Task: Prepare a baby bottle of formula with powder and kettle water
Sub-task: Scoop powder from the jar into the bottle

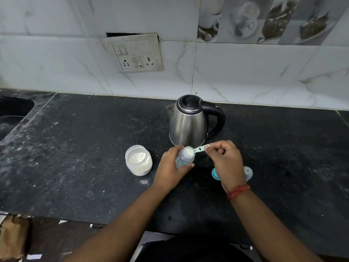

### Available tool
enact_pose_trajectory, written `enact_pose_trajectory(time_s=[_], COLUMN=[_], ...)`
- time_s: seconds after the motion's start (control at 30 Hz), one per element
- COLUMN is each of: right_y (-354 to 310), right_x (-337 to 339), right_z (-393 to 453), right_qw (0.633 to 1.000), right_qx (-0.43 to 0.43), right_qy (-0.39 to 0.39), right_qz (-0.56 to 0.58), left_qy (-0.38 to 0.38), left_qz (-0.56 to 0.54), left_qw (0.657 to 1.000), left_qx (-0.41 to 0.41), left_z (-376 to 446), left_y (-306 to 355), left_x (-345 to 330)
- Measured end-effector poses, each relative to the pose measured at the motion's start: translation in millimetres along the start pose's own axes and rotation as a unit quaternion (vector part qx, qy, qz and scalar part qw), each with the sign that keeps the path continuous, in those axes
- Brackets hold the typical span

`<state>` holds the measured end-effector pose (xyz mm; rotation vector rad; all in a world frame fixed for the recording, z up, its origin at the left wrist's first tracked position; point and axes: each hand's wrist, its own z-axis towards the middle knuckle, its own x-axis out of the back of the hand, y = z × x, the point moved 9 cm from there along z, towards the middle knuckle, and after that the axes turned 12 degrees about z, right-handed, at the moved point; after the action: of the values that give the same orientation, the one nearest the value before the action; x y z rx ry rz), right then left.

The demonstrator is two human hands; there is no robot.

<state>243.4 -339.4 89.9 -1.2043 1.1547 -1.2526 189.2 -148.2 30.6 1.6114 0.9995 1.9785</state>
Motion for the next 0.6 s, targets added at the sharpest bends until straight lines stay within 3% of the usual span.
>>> enact_pose_trajectory(time_s=[0.23,0.6], right_y=[-31,-45], right_x=[-18,-19], right_z=[-10,-8], right_qw=[0.986,0.976], right_qx=[0.116,0.133], right_qy=[-0.056,-0.101], right_qz=[-0.106,-0.140], left_qy=[0.001,0.005], left_qz=[-0.014,-0.031], left_qw=[1.000,1.000], left_qx=[0.000,-0.003], left_z=[-1,-1], left_y=[4,9], left_x=[1,0])
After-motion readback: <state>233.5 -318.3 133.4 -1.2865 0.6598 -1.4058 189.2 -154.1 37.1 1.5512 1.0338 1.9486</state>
